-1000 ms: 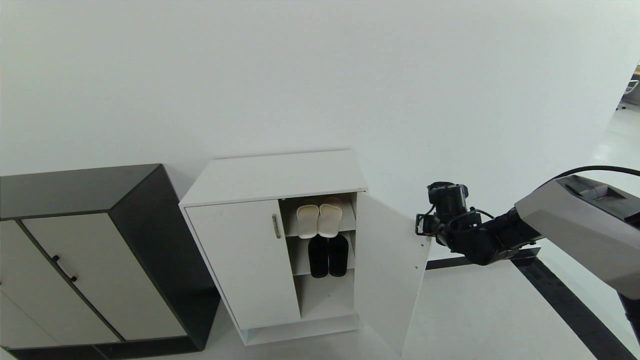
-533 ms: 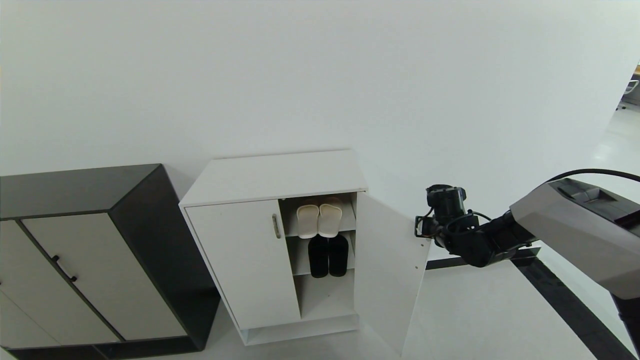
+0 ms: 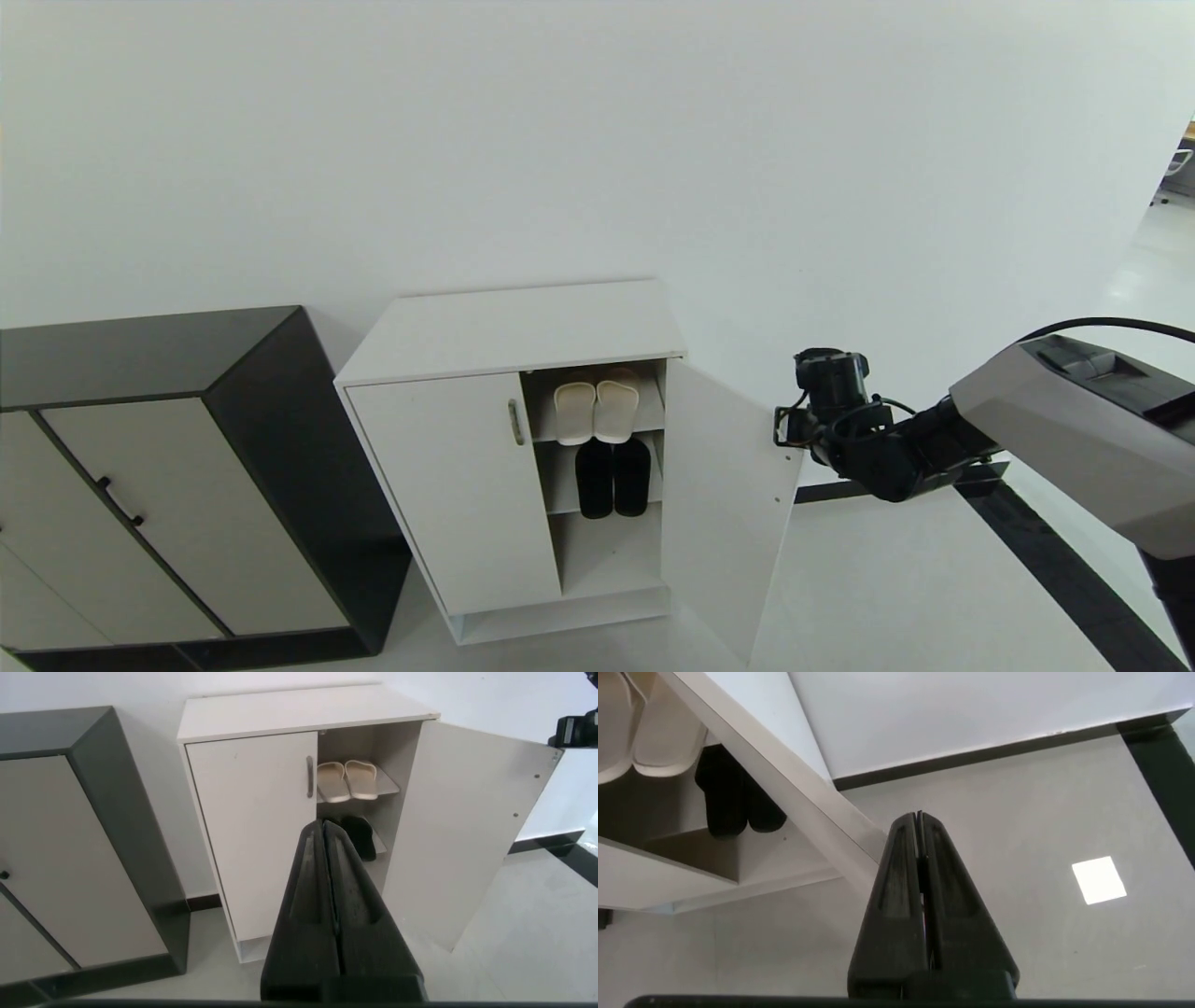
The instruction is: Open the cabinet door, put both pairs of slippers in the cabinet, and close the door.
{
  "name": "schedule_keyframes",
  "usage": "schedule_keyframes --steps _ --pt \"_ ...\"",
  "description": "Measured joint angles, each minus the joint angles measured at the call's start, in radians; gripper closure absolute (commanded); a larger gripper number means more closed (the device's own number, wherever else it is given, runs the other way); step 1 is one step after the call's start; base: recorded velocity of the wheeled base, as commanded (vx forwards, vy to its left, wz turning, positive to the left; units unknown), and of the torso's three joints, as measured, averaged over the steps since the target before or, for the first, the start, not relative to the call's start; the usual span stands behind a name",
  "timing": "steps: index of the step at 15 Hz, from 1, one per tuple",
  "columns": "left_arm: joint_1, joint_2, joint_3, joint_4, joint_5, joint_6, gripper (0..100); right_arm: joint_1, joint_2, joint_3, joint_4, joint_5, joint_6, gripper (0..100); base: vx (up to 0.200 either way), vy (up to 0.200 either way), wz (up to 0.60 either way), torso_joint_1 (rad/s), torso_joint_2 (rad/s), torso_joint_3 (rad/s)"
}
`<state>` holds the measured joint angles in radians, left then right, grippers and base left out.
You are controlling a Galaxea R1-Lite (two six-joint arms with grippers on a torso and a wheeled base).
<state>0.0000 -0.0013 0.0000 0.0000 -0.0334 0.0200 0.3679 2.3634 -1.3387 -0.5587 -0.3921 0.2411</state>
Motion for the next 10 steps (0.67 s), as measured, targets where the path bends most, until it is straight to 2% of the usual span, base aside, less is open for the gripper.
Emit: schedule_keyframes --steps 4,10 --pt "0.000 0.000 0.000 0.000 0.000 0.000 100 0.029 -0.010 0.027 0.000 -0.015 0.000 100 0.000 0.000 0.00 0.000 0.00 0.000" --pt "0.000 0.000 0.000 0.000 0.000 0.000 100 0.169 -0.082 0.156 -0.044 -0.026 0.001 100 0.000 0.000 0.00 0.000 0.00 0.000"
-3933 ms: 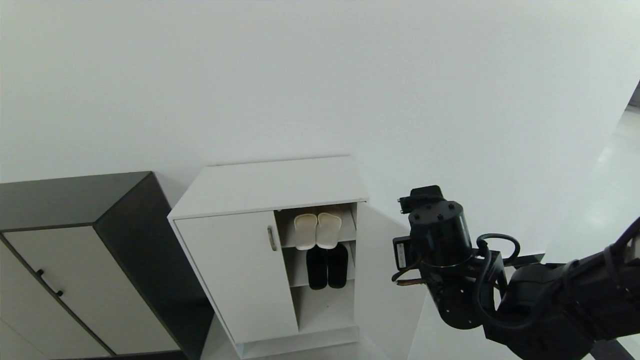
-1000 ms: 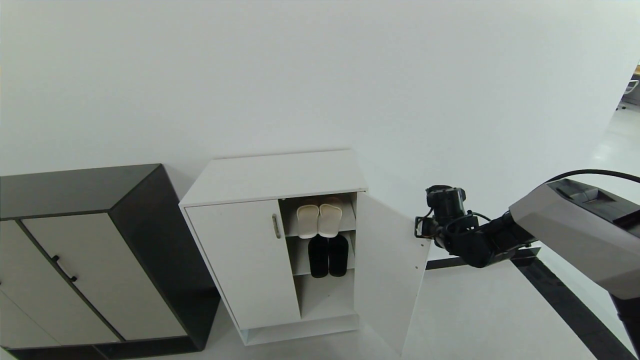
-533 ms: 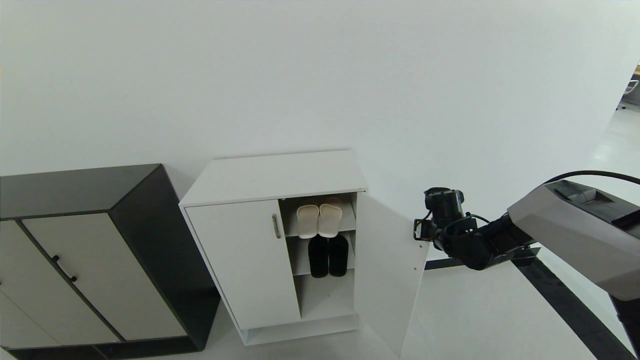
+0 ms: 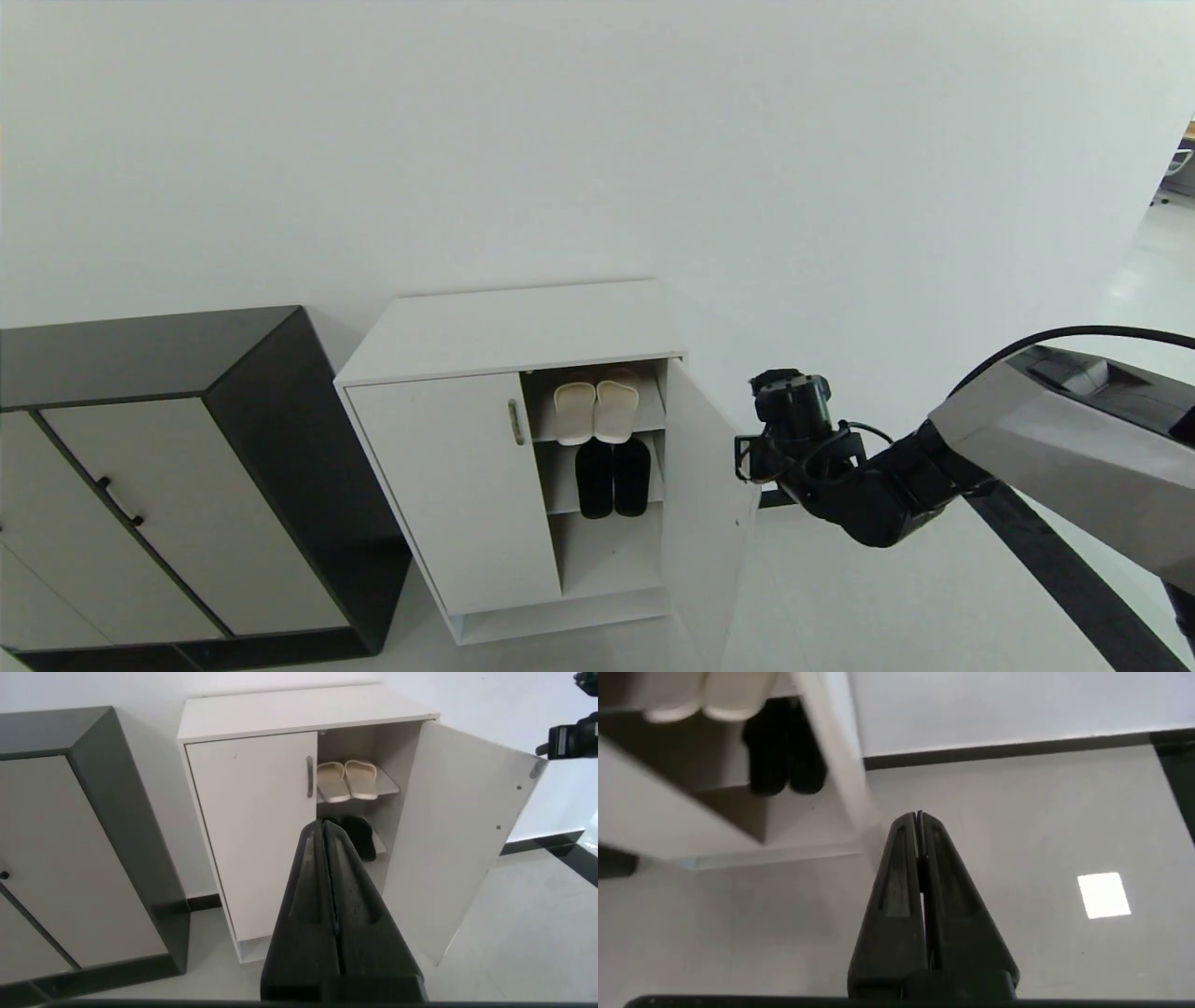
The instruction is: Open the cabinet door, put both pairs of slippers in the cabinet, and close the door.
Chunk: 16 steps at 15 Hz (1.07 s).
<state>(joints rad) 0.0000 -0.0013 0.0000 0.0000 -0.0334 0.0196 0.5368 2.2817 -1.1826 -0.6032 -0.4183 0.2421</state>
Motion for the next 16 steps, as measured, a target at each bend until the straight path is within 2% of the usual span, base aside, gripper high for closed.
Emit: schedule_keyframes --steps 4,6,11,16 --pt "0.000 0.000 0.000 0.000 0.000 0.000 100 0.095 -0.076 0.094 -0.067 0.004 -0.008 100 0.000 0.000 0.00 0.000 0.00 0.000" --pt "0.000 0.000 0.000 0.000 0.000 0.000 100 0.108 -0.092 0.146 -0.184 0.027 -0.052 100 0.000 0.000 0.00 0.000 0.00 0.000" --pt "0.000 0.000 0.000 0.000 0.000 0.000 100 0.116 -0.104 0.227 -0.267 0.053 -0.135 100 0.000 0.000 0.00 0.000 0.00 0.000" --pt "0.000 0.000 0.000 0.000 0.000 0.000 100 0.126 -0.101 0.235 -0.279 0.049 -0.141 100 0.000 0.000 0.60 0.003 0.00 0.003"
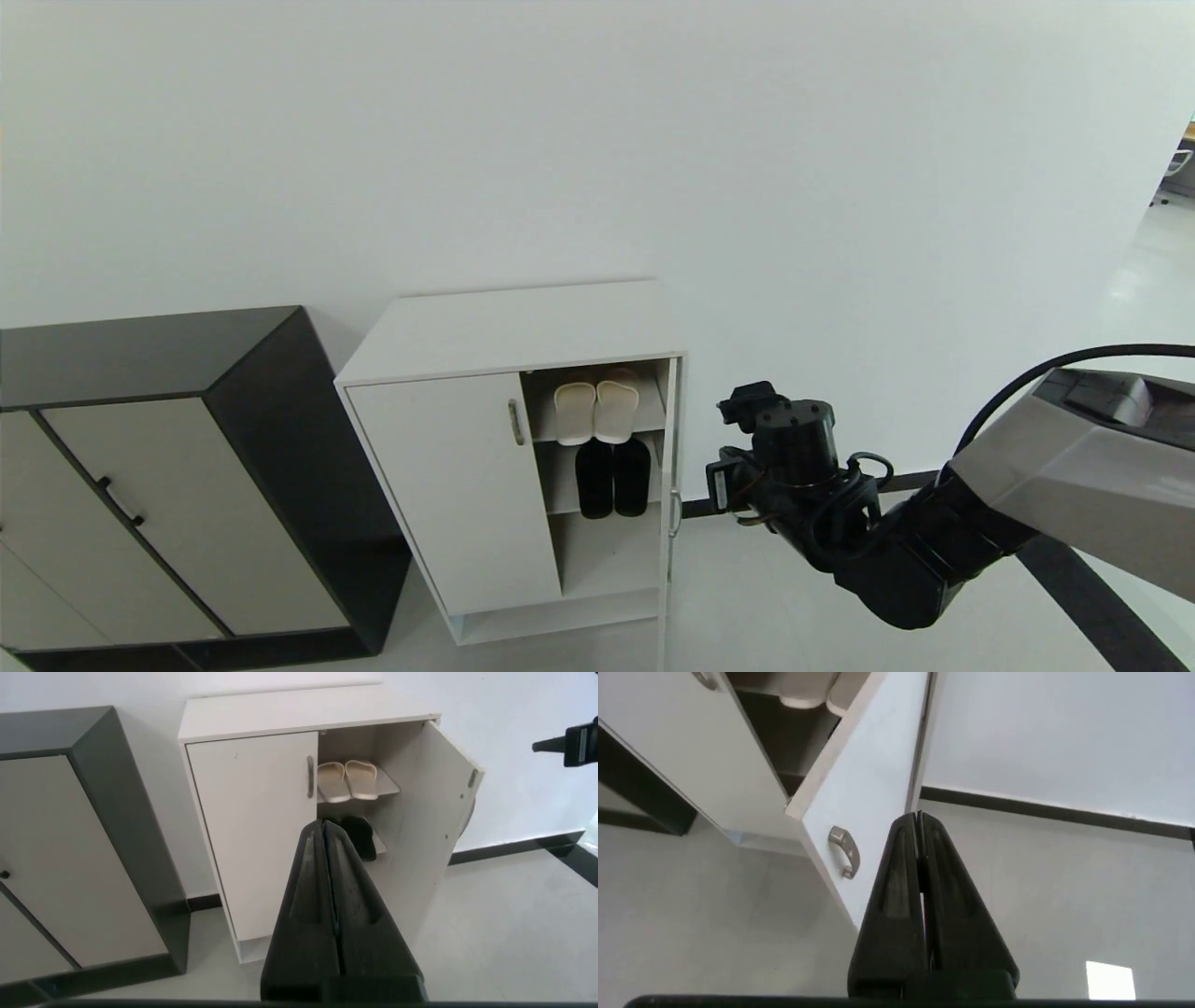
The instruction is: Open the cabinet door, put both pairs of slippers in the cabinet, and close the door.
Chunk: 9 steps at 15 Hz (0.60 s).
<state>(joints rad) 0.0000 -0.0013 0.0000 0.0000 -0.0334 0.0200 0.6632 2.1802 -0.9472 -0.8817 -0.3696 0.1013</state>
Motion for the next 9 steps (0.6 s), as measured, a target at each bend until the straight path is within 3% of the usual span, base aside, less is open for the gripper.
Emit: schedule_keyframes --steps 9 --pt "0.000 0.000 0.000 0.000 0.000 0.000 100 -0.021 0.019 0.005 -0.097 -0.024 -0.043 100 0.000 0.000 0.00 0.000 0.00 0.000"
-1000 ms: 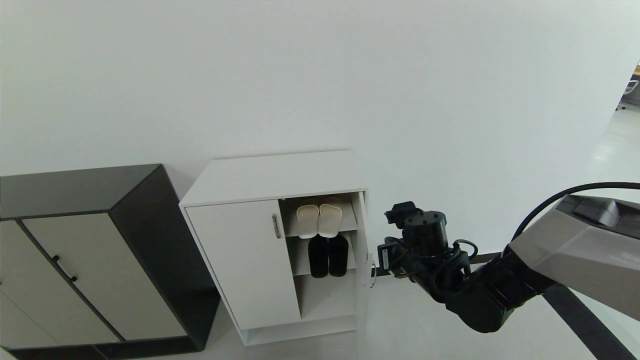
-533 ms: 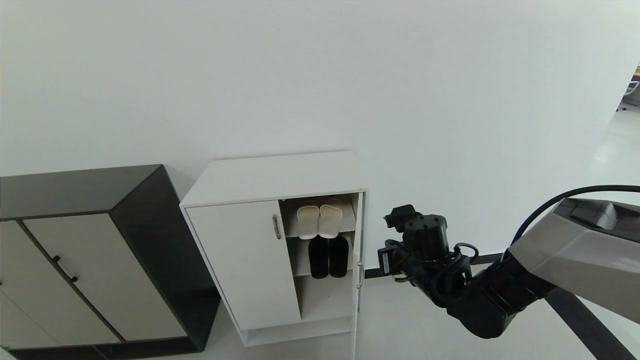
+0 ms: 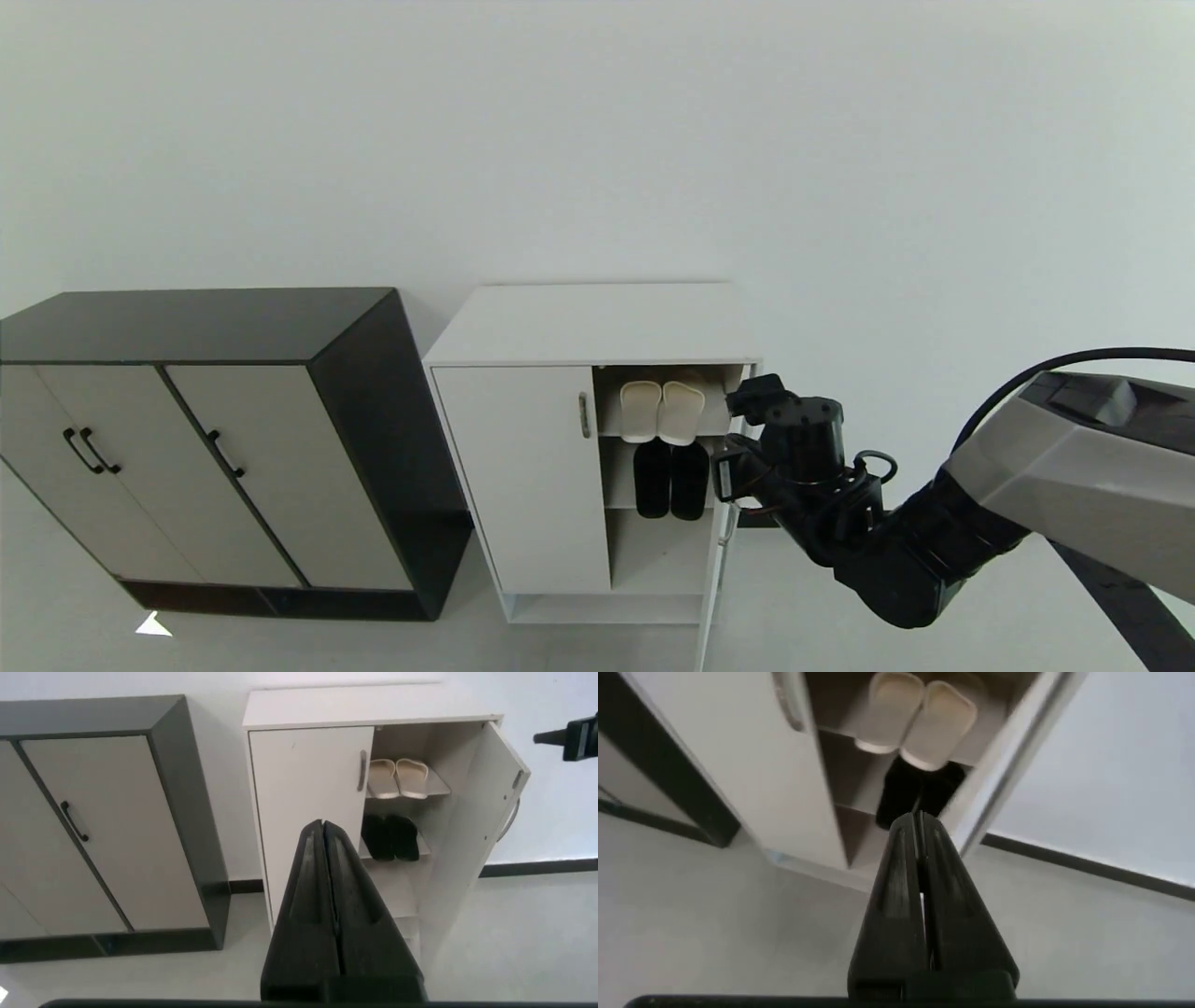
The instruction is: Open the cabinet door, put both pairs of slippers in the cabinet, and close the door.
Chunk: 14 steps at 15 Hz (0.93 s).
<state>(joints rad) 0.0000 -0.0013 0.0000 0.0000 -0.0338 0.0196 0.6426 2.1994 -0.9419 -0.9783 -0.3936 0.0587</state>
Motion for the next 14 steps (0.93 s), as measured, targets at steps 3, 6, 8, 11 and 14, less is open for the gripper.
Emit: schedule_keyframes --steps 3,6,8,11,14 --pt "0.000 0.000 0.000 0.000 0.000 0.000 100 -0.040 -0.007 0.005 0.011 -0.063 -0.053 100 0.000 0.000 0.00 0.000 0.00 0.000" --pt "0.000 0.000 0.000 0.000 0.000 0.000 100 -0.054 -0.021 0.042 0.063 -0.066 -0.072 100 0.000 0.000 0.00 0.000 0.00 0.000" --pt "0.000 0.000 0.000 0.000 0.000 0.000 100 -0.059 -0.017 0.051 0.068 -0.063 -0.072 100 0.000 0.000 0.00 0.000 0.00 0.000" --pt "0.000 0.000 0.000 0.000 0.000 0.000 100 -0.056 0.001 0.055 0.077 -0.040 -0.068 100 0.000 0.000 0.00 0.000 0.00 0.000" --pt "0.000 0.000 0.000 0.000 0.000 0.000 100 -0.058 0.028 0.036 0.124 -0.021 -0.045 100 0.000 0.000 0.00 0.000 0.00 0.000"
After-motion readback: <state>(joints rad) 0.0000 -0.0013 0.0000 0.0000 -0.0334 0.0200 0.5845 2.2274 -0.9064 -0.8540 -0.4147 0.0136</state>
